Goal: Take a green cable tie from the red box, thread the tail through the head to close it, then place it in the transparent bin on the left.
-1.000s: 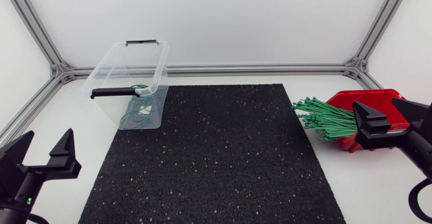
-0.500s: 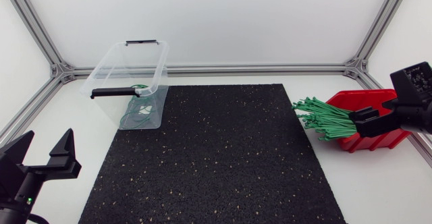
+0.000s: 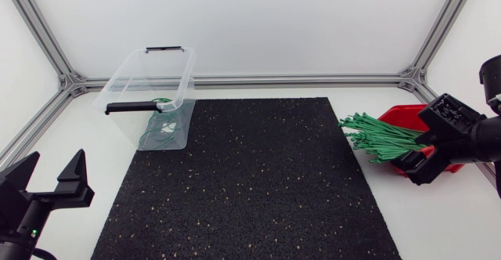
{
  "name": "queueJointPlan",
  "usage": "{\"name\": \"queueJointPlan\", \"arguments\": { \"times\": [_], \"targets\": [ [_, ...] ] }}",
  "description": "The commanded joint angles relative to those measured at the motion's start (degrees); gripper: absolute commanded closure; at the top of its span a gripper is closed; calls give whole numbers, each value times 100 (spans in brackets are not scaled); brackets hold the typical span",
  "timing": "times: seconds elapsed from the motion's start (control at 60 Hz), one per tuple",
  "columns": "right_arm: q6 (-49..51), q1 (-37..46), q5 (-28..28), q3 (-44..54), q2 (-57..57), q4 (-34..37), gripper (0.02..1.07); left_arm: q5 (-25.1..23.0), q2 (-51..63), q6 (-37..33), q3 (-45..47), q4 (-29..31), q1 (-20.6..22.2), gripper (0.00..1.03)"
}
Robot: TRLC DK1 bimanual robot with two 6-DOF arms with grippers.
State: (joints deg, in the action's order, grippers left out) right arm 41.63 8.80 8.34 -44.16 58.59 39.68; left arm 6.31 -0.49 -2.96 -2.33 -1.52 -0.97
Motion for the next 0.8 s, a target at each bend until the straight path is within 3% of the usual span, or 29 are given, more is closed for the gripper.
{"name": "queueJointPlan", "arguments": {
  "times": [0.0,0.133,0.317,0.567,0.783],
  "targets": [
    [460,43,54,22,39,31,13,2,-39,103,233,73,-26,5],
    [1049,52,45,356,21,-206,13,2,-39,103,233,73,-26,5],
    [2148,254,124,716,206,-558,28,11,-39,103,233,73,-26,5],
    [3484,579,142,1358,109,-1349,31,2,-30,103,233,73,-17,5],
    [3950,632,256,1753,56,-2105,32,2,-30,103,233,82,1,5]
  ]
}}
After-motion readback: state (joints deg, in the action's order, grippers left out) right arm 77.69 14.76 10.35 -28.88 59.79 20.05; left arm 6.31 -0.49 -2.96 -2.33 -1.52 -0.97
